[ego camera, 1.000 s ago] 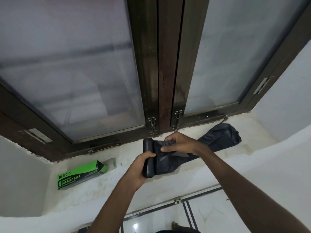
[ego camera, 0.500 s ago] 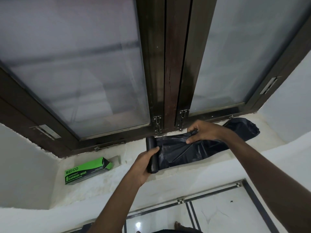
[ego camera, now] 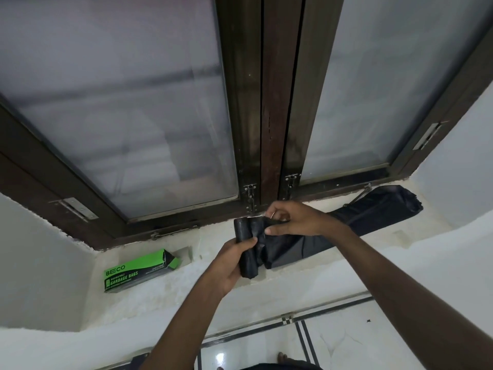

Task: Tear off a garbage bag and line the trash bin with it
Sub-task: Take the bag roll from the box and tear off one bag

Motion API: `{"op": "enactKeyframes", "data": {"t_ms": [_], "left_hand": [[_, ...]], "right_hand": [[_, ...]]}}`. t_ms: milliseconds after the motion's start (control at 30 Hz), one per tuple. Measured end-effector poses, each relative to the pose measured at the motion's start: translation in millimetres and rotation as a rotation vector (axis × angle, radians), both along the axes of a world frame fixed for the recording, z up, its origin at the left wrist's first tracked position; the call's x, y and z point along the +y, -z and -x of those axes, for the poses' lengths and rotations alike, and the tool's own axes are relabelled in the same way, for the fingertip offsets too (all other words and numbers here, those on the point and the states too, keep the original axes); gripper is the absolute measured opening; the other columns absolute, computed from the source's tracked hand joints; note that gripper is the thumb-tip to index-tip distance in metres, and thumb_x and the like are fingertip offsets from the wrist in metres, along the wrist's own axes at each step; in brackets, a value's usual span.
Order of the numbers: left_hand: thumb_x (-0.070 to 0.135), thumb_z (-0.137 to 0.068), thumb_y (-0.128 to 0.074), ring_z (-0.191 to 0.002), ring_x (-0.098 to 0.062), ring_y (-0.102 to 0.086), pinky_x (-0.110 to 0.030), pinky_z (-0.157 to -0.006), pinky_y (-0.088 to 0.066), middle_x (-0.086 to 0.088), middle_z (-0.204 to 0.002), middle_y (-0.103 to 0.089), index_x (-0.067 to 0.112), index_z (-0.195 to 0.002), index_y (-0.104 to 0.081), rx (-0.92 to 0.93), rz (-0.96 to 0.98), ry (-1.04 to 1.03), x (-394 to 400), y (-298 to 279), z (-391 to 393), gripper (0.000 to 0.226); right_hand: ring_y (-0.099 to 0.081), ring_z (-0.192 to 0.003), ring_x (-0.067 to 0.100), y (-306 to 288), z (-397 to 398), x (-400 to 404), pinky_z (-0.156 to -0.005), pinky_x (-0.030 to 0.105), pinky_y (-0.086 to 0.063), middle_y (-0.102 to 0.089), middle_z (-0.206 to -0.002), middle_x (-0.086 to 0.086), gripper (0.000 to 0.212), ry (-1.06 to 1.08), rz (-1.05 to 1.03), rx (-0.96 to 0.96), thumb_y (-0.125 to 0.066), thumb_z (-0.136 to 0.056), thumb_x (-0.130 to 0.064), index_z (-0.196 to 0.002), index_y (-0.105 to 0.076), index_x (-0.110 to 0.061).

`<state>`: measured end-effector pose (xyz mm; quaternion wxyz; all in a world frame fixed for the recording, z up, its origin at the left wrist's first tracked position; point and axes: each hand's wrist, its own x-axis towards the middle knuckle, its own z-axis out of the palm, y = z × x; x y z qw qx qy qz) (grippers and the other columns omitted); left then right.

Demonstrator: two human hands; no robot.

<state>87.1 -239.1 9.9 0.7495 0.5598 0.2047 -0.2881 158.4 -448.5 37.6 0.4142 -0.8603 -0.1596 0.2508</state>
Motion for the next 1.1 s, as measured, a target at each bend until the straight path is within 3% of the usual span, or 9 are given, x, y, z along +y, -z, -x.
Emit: {"op": "enactKeyframes", "data": {"t_ms": [133, 367, 567, 667, 733, 833, 933, 1000, 1100], "left_hand": [[0.019, -0.091, -0.068, -0.105, -0.029, -0.07, -0.041, -0.083, -0.056, -0.009, -0.112, -0.076, 0.015, -0.117, -0.068, -0.063, -0.071, 0.007, 0.6, -2.1, 1.8, 0.027], [0.027, -0.089, -0.071, -0.097, -0.027, -0.072, -0.044, -0.084, -0.059, -0.008, -0.103, -0.077, 0.018, -0.109, -0.07, -0.091, -0.202, -0.105, -2.3, -1.4, 2.0, 0.022], [0.024, -0.091, -0.068, -0.09, -0.028, -0.071, -0.036, -0.065, -0.057, -0.011, -0.097, -0.075, 0.018, -0.103, -0.069, -0.138, -0.272, -0.14, -7.6, -5.3, 0.9, 0.013], [0.02, -0.091, -0.069, -0.083, -0.026, -0.07, -0.03, -0.059, -0.053, -0.01, -0.093, -0.075, 0.014, -0.105, -0.069, -0.177, -0.251, -0.14, -9.9, -8.1, 0.8, 0.015], [0.019, -0.09, -0.069, -0.08, -0.027, -0.068, -0.031, -0.06, -0.052, -0.012, -0.093, -0.074, 0.013, -0.106, -0.069, -0.187, -0.239, -0.132, -10.8, -8.0, 1.3, 0.017], [0.018, -0.09, -0.068, -0.077, -0.027, -0.066, -0.034, -0.064, -0.052, -0.014, -0.092, -0.072, 0.011, -0.108, -0.068, -0.167, -0.203, -0.141, -13.6, -5.9, 2.4, 0.019], [0.016, -0.091, -0.066, -0.08, -0.024, -0.066, -0.034, -0.067, -0.052, -0.011, -0.092, -0.072, 0.011, -0.106, -0.067, -0.14, -0.15, -0.16, -14.5, -5.6, 4.5, 0.016], [0.014, -0.091, -0.065, -0.085, -0.021, -0.066, -0.031, -0.071, -0.05, -0.008, -0.092, -0.072, 0.011, -0.102, -0.068, -0.143, -0.136, -0.158, -14.0, -5.3, 4.4, 0.012], [0.016, -0.091, -0.067, -0.09, -0.024, -0.067, -0.033, -0.075, -0.051, -0.012, -0.1, -0.073, 0.008, -0.107, -0.067, -0.107, -0.093, -0.214, -13.2, -4.8, 1.2, 0.018]], "right_hand": [[-0.063, -0.075, -0.005, 4.3, -0.3, 10.4, -0.07, 0.015, -0.044, -0.071, -0.082, -0.013, 0.018, -0.052, -0.016, 0.013, -0.077, -0.085, -0.031, -0.098, -0.072, -0.019], [-0.07, -0.078, 0.009, 13.0, 1.9, 16.7, -0.071, 0.024, -0.052, -0.076, -0.082, -0.003, 0.003, 0.042, -0.084, 0.009, -0.077, -0.086, -0.022, -0.085, -0.077, -0.019], [-0.058, -0.061, 0.012, 23.0, 3.4, 30.6, -0.06, 0.029, -0.042, -0.07, -0.071, 0.015, 0.016, 0.193, 0.033, -0.099, -0.073, -0.075, -0.022, -0.068, -0.07, -0.008], [-0.063, -0.062, 0.018, 25.5, 2.4, 33.0, -0.058, 0.033, -0.045, -0.07, -0.07, 0.013, 0.014, 0.272, 0.077, -0.131, -0.073, -0.073, -0.024, -0.067, -0.071, -0.012], [-0.068, -0.069, 0.023, 25.3, 1.9, 30.8, -0.06, 0.035, -0.051, -0.072, -0.07, 0.01, 0.01, 0.329, 0.084, -0.131, -0.074, -0.074, -0.02, -0.067, -0.072, -0.014], [-0.062, -0.062, 0.018, 23.9, 2.5, 31.4, -0.058, 0.031, -0.046, -0.07, -0.068, 0.012, 0.012, 0.377, 0.087, -0.118, -0.073, -0.074, -0.015, -0.064, -0.071, -0.01], [-0.045, -0.051, 0.017, 22.7, 1.7, 30.2, -0.053, 0.03, -0.033, -0.048, -0.05, 0.008, 0.03, 0.445, 0.115, -0.114, -0.071, -0.07, -0.014, -0.047, -0.052, -0.013], [-0.037, -0.052, 0.017, 20.4, 2.4, 25.5, -0.054, 0.03, -0.029, -0.036, -0.051, 0.007, 0.034, 0.501, 0.099, -0.112, -0.07, -0.068, -0.012, -0.047, -0.044, -0.015], [-0.048, -0.058, 0.018, 17.6, 1.8, 22.1, -0.055, 0.029, -0.034, -0.049, -0.057, 0.007, 0.024, 0.423, 0.106, -0.033, -0.073, -0.073, -0.014, -0.055, -0.059, -0.008]]}}
